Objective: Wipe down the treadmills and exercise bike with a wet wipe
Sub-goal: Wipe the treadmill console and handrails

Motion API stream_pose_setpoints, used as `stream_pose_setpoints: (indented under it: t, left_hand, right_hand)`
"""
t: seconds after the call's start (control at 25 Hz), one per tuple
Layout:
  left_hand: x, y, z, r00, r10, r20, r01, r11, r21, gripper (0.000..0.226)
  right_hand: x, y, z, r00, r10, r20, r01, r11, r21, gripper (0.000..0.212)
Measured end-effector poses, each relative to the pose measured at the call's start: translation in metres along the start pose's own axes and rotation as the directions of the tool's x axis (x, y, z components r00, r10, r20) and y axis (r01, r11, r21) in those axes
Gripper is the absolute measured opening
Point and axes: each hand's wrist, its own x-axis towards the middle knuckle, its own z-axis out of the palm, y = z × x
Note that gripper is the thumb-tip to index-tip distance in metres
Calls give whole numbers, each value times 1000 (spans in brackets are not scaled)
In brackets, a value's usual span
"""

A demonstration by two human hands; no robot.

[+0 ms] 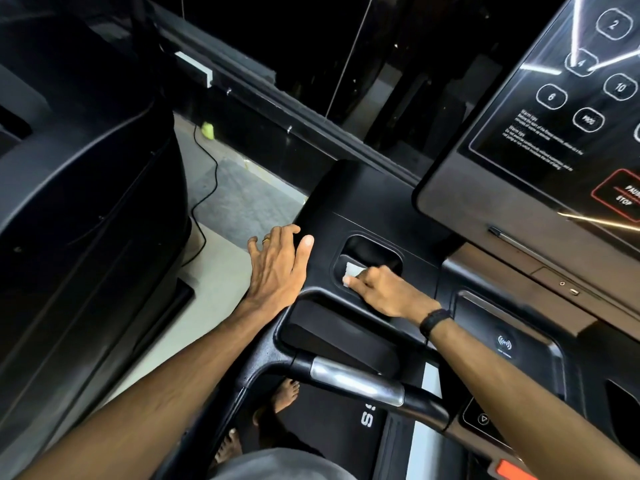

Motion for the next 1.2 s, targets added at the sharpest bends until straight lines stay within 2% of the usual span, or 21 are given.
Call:
stream_pose_setpoints:
  t: [0.08,0.12,0.24,0.28,0.4,0.48,0.56,0.64,0.72,0.76,0.8,0.88,1.04,1.12,1.2]
  left_hand:
    - [0,1,0,1000,-6,-9,6,1000,1,67]
    - [0,2,0,1000,-11,-10,11,1000,5,67]
    - [0,1,1,1000,-11,-5,11,1000,-1,66]
    - [0,1,1,1000,-10,-2,10,1000,0,66]
    - [1,0,1,1000,-12,12,12,1000,10,65]
    - [1,-1,1,1000,-12,12,12,1000,15,65]
    - [1,-1,1,1000,-13,9,13,1000,20,65]
    - [2,-1,0,1000,-15,6,15,1000,22,67]
    - [1,1,1,1000,-7,1,7,1000,23,68]
    - [2,1,2,1000,-7,8,7,1000,24,69]
    - [2,1,2,1000,-7,20,6,1000,23,69]
    - [2,0,3,1000,-3,24,3,1000,22,68]
    - [1,0,-1,1000,-20,3,20,999,28,66]
    - [1,3,-1,1000,-15,6,15,999,32,66]
    - [2,4,0,1000,-3,23,2,999,32,67]
  right_hand:
    - [7,-10,2,992,89,94,-84,995,-61,58]
    - [13,-15,3,988,97,118,-94,995,-31,57]
    - [24,-16,8,994,32,107,-52,981,187,31]
    - [23,-16,6,992,26,122,-48,982,181,27]
    - [20,-23,-2,970,97,224,-82,994,-76,44]
    - [25,-28,-5,923,254,289,-214,963,-162,50]
    - [27,-34,-7,905,286,315,-235,953,-190,51]
    - [23,-31,-3,924,227,307,-205,974,-101,46]
    - [21,-21,2,952,203,227,-240,959,150,38]
    - [20,-19,6,960,188,206,-247,916,317,38]
    - [26,-12,12,971,139,194,-206,897,391,36]
    - [31,-10,15,978,100,182,-162,917,365,28]
    - [32,-13,15,980,173,95,-181,980,85,27]
    - [28,-14,17,963,232,136,-245,965,95,33]
    - [23,-18,18,943,268,195,-306,932,196,38]
